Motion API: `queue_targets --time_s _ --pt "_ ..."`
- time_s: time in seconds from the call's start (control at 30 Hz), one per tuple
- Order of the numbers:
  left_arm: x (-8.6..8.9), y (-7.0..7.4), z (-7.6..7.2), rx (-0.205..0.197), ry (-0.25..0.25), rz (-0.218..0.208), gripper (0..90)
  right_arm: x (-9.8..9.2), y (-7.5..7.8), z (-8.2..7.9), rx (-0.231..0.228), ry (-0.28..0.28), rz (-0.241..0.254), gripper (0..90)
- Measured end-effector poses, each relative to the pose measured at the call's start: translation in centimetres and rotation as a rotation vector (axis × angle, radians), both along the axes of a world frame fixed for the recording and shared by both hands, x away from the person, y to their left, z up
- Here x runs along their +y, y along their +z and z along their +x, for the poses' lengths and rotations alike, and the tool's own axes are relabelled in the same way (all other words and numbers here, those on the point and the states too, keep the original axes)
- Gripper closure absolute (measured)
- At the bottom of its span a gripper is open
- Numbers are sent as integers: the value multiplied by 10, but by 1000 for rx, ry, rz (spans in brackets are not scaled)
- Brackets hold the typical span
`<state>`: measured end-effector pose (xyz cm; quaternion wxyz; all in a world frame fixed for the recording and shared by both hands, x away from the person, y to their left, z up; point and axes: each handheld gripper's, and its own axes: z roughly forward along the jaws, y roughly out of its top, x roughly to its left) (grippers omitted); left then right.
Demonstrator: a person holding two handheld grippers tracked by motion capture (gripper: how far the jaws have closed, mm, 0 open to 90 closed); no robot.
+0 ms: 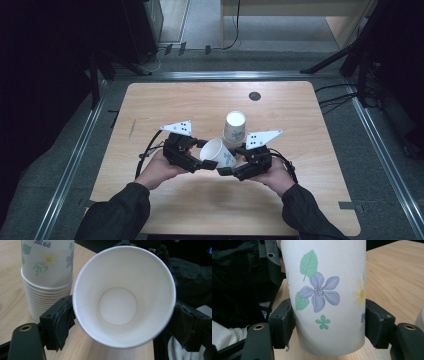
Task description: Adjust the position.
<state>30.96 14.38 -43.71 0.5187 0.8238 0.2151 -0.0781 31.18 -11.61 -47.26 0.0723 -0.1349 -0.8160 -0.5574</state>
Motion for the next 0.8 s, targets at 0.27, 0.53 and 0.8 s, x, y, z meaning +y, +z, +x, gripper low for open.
queue_targets --time_s 0.27,0.53,0.8 --pt "-2 -1 -2 -13 -6 13 194 5 -2 -1 14 12 -16 328" --pt "-1 0 -2 -21 -5 17 217 5 -2 -1 13 12 -21 328" --pt "-1 1 -3 -30 -1 18 227 5 -1 -1 7 7 -24 318"
